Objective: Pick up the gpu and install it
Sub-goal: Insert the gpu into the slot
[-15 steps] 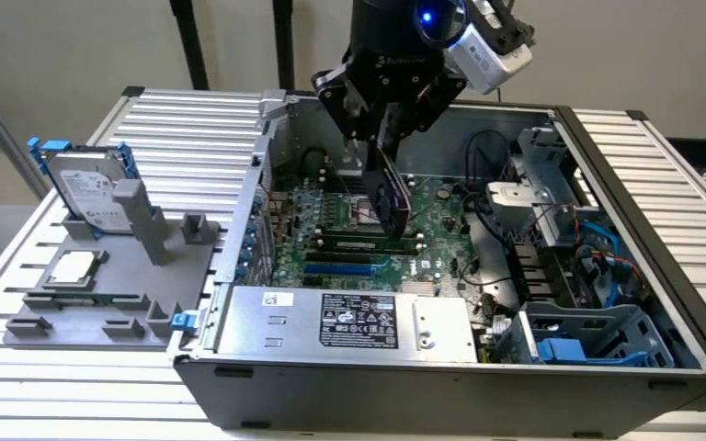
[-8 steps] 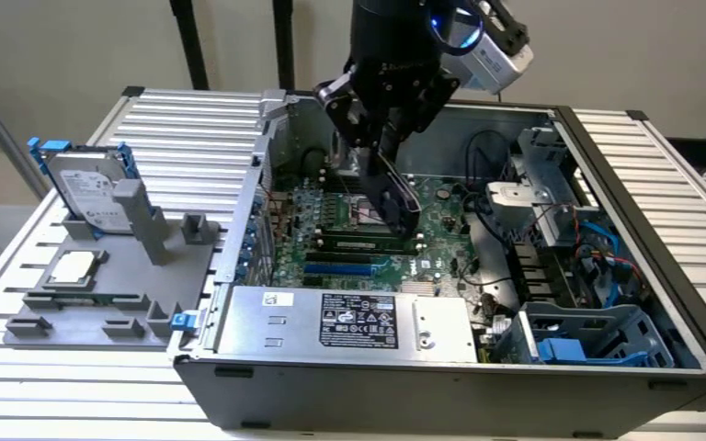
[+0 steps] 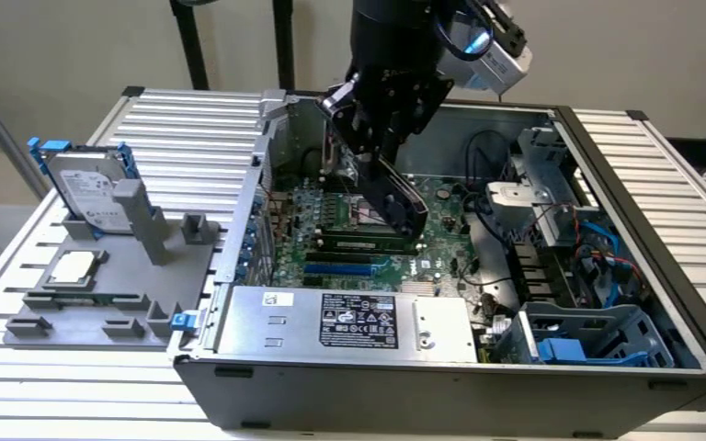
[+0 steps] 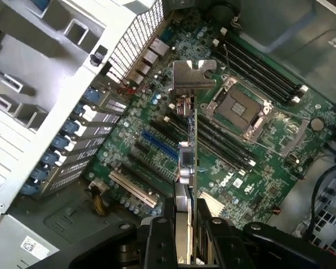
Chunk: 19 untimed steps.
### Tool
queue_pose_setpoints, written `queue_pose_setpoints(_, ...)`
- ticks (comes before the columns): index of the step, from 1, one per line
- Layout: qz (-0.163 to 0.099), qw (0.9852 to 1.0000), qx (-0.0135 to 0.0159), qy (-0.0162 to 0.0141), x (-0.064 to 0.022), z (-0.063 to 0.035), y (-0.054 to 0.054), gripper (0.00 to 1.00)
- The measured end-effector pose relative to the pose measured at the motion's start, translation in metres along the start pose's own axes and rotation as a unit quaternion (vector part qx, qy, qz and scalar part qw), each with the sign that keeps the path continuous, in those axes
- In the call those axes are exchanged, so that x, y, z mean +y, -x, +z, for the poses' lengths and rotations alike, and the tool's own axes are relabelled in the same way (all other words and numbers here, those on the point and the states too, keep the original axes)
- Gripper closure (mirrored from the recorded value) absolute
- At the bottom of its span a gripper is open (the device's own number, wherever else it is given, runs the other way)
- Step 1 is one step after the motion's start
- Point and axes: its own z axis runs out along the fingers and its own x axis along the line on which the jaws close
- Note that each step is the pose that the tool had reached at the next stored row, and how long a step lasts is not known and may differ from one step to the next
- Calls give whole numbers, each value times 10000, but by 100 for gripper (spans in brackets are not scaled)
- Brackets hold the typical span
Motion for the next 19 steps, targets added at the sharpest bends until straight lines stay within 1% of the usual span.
queue_pose_setpoints(3, -274, 9996, 7, -6, 0, 22, 0, 100)
queue_pose_setpoints(5, -454, 9990, 11, -11, -1, 36, 1, 100)
queue_pose_setpoints(7, -634, 9980, 15, -15, -1, 51, 1, 100)
queue_pose_setpoints(9, -818, 9966, 20, -19, -2, 67, 1, 100)
queue_pose_setpoints(11, -1000, 9950, 24, -23, -2, 82, 2, 100)
queue_pose_setpoints(13, -1181, 9930, 28, -27, -2, 97, 2, 100)
queue_pose_setpoints(16, -1449, 9894, 35, -34, -3, 120, 3, 100)
queue_pose_setpoints(19, -1723, 9850, 41, -40, -3, 144, 3, 100)
